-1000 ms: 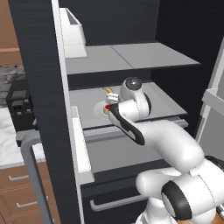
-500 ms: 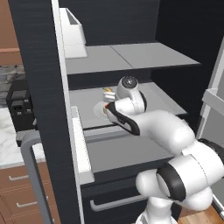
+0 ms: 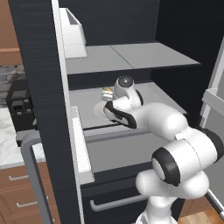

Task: Retrieve the steak from the fridge and place it on the saucepan with marinade on the stove.

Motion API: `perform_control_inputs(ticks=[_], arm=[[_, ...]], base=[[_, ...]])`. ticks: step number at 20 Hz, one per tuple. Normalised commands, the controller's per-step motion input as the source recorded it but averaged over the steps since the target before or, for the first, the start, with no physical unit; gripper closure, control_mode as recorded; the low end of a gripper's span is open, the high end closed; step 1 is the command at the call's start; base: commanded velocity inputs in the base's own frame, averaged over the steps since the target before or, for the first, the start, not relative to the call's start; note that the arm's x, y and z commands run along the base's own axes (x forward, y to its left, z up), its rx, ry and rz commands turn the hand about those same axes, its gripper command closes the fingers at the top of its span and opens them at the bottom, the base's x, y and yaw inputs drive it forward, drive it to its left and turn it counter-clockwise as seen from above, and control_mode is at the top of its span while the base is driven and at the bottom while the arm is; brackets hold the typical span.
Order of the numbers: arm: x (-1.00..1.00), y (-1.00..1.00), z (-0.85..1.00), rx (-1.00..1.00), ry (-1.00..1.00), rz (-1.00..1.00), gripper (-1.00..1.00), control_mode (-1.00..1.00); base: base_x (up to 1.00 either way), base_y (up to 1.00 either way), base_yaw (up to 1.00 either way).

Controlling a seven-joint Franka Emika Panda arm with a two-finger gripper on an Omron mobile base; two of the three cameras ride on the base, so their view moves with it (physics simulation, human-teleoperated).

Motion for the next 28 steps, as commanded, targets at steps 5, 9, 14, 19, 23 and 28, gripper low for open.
perform_control_inputs(ticks=[5, 9, 14, 19, 23, 28], arm=[[0.21, 0.00, -0.05, 0.00, 0.00, -0.03, -1.00, -1.00], [0.18, 0.00, -0.02, 0.00, 0.00, -0.04, -1.00, -1.00], [0.08, 0.01, -0.04, 0.00, 0.02, -0.07, -1.00, -1.00], [0.05, 0.02, -0.13, 0.00, 0.01, -0.09, -1.00, -1.00], [0.06, 0.05, -0.13, 0.00, 0.01, -0.08, -1.00, -1.00], [0.12, 0.04, -0.07, 0.00, 0.00, -0.06, -1.00, -1.00]], base=[[0.00, 0.00, 0.00], [0.00, 0.00, 0.00], [0.00, 0.00, 0.00], [0.00, 0.00, 0.00], [0.00, 0.00, 0.00], [0.00, 0.00, 0.00]])
